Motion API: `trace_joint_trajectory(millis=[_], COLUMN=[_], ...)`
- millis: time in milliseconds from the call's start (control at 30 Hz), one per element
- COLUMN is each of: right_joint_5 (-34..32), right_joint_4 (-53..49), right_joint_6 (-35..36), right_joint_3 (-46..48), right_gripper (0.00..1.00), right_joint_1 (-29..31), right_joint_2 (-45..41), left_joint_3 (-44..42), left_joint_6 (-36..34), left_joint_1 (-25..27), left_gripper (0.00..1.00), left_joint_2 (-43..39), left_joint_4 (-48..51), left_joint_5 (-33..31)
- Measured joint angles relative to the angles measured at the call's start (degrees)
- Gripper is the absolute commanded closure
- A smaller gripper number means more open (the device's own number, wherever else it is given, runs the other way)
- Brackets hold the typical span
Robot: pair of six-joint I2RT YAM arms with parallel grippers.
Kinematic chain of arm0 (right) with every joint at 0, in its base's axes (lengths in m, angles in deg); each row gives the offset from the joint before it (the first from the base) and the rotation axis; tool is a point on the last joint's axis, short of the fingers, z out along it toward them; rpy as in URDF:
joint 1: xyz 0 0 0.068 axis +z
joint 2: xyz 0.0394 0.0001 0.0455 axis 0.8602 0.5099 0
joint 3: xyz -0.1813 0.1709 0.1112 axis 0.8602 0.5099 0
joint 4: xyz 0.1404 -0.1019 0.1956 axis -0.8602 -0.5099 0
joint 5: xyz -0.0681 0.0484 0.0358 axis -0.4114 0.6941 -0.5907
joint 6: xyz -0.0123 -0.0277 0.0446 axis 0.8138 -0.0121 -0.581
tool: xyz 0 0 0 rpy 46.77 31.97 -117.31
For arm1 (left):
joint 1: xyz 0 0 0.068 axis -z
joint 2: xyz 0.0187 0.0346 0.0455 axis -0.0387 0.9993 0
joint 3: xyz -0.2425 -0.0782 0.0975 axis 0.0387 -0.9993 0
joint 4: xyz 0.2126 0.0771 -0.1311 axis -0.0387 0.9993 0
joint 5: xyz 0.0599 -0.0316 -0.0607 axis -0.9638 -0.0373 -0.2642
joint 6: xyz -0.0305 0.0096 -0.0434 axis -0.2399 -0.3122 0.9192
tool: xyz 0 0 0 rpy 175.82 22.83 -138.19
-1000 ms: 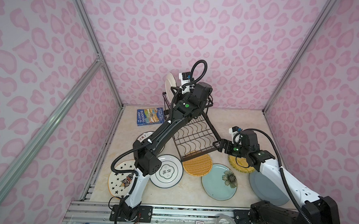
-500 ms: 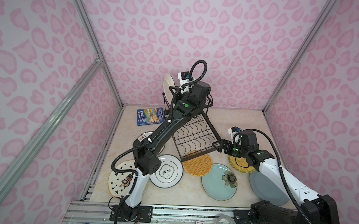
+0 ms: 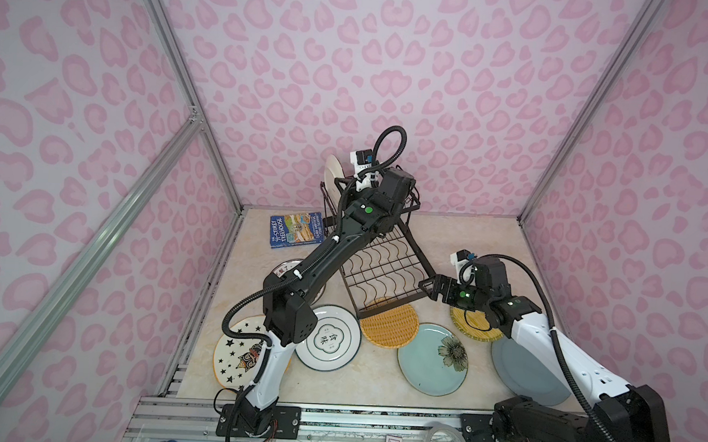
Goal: Load the plates into the dish rack
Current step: 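Lower the plate upright into the upper rack slot and open the left gripper, then withdraw the left gripper from the rack while the right gripper moves toward the rack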
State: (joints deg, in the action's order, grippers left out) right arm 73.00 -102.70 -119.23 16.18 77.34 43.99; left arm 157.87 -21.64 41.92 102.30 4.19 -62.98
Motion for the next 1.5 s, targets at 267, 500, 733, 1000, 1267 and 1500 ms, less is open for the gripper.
trace_joint_trajectory(millis=[267, 500, 733, 1000, 1267, 1500], right_joint_5=[-0.13, -0.15, -0.42, -1.11, -2.69, -5.88], right_joint_4=[0.0, -0.04, -0.09, -1.14, -2.82, -4.68], right_joint_6=[0.0, 0.0, 0.02, 0.24, 1.9, 4.22], right_joint_3=[-0.04, -0.37, -0.66, -1.14, -3.48, -7.32], right_gripper=[0.03, 0.03, 0.03, 0.03, 0.03, 0.03], right_joint_1=[-0.02, -0.02, -0.02, -0.04, -0.04, -0.02], right_joint_2=[0.33, 0.35, 0.35, 0.22, 1.4, 5.49], left_joint_3=[-0.07, -0.07, -0.07, -0.07, -0.07, -0.07], left_joint_6=[4.74, 7.54, 8.15, 8.37, 7.5, 5.75], left_joint_1=[-0.96, -1.07, -1.07, -1.07, -1.09, -1.36], left_gripper=[0.94, 0.73, 0.69, 0.52, 0.11, 0.02], left_joint_2=[0.0, -0.02, -0.07, -0.87, -4.66, -8.96], left_joint_4=[3.48, 5.44, 5.46, 5.49, 5.35, 5.53], left_joint_5=[2.43, 4.11, 4.11, 5.2, 7.74, 13.64])
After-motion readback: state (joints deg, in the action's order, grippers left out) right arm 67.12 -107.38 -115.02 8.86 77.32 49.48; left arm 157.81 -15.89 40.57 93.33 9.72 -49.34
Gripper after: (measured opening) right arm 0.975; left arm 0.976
